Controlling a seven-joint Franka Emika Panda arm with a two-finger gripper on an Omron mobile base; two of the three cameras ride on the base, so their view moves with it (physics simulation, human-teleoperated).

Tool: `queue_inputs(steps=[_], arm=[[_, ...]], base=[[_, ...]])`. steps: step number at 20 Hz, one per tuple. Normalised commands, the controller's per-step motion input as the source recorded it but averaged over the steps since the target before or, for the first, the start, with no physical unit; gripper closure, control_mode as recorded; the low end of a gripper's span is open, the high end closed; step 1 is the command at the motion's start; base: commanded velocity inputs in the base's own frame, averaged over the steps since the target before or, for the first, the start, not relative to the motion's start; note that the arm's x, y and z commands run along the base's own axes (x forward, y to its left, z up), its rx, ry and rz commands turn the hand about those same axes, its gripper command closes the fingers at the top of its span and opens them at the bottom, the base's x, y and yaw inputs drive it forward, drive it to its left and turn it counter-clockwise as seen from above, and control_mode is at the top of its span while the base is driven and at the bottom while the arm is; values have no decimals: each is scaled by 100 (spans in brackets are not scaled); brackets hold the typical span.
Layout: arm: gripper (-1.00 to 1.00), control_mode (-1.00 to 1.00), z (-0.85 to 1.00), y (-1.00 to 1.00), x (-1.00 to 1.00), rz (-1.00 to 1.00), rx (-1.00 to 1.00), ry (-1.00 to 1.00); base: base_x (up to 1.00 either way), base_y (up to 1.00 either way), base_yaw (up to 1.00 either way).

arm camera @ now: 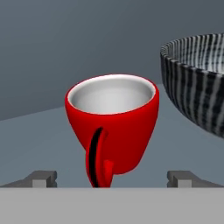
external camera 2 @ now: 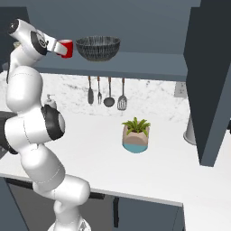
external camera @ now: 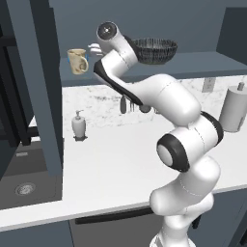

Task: Gather all objects into one cabinet and sort the glasses and bowls to opposite sides.

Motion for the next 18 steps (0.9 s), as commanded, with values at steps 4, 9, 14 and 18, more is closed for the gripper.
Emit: queue_inputs(steps=[4,9,14,18], arm=[[-100,-100,0,4,14,0,0,0],[-100,-100,0,0,10,0,0,0],[-100,-100,0,0,7,0,0,0],[-100,-100,0,0,0,0,0,0]], base=[[0,0,0],[0,0,0],[0,0,0],[0,0,0]])
